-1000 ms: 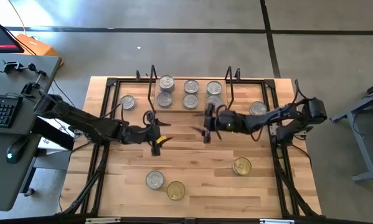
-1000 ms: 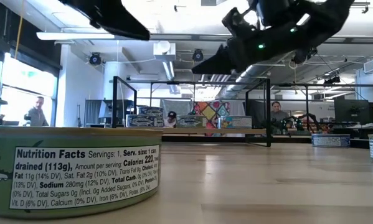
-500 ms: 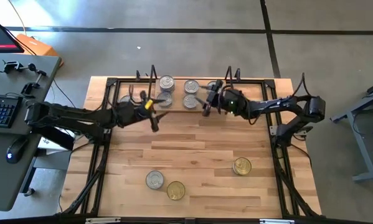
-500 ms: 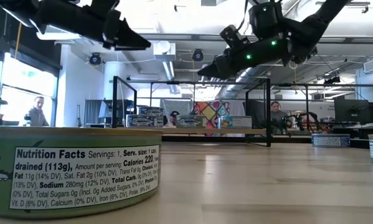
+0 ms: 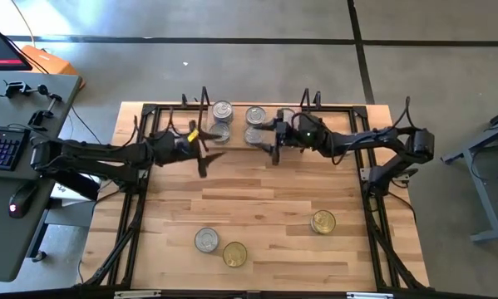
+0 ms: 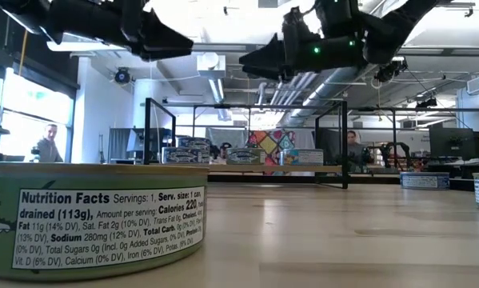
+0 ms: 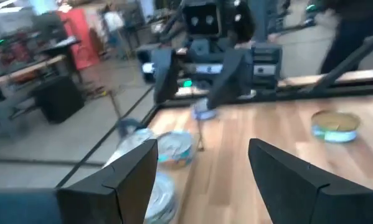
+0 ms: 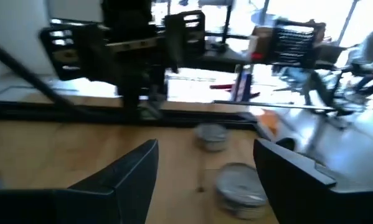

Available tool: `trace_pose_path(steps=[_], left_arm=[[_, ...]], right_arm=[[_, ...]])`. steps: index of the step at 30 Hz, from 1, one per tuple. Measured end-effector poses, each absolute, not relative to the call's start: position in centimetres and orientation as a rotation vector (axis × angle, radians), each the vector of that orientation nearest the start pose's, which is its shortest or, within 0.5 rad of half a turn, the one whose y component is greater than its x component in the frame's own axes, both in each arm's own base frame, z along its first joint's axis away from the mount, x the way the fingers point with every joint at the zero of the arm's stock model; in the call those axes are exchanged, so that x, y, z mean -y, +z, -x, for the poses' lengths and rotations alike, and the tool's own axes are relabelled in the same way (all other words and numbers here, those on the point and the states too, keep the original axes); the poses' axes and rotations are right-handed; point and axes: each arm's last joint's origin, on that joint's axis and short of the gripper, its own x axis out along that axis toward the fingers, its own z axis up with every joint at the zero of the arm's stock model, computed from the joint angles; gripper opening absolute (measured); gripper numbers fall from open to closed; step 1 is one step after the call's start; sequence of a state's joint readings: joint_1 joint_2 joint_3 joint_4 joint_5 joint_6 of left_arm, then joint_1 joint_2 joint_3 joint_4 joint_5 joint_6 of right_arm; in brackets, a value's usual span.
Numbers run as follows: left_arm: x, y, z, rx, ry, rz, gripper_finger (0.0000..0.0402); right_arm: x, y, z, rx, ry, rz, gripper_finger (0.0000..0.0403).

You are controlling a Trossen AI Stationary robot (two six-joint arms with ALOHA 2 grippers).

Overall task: Stack canned seafood by type on shelf
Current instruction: Stack the green tuna can on top of the other green tuna can on the shelf

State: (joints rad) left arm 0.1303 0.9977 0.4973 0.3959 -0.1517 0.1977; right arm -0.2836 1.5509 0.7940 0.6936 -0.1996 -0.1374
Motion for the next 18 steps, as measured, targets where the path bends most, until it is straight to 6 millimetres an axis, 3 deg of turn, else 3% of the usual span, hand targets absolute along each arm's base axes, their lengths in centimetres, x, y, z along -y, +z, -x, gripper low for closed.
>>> trace_pose_path(steps=[4, 10, 14, 18], left_arm=[[-2.4, 25.4, -21.6, -0.094, 0.273, -0.172, 0.0242], [-0.5, 25.5, -21.6, -0.090, 0.192, -0.210, 0.0242], [1.5, 24.8, -21.2, -0.170, 0.106, -0.258, 0.0242], [3.3, 23.7, -20.7, -0.280, 0.098, -0.227, 0.0242]], right_arm=[[6.0, 25.5, -32.0, -0.146, -0.016, -0.008, 0.0254], [-0.8, 26.7, -30.9, -0.532, 0.131, -0.071, 0.0254], [-6.5, 28.2, -28.8, -0.867, 0.251, -0.197, 0.0254], [-10.7, 27.9, -26.4, -1.042, 0.167, -0.244, 0.0246]])
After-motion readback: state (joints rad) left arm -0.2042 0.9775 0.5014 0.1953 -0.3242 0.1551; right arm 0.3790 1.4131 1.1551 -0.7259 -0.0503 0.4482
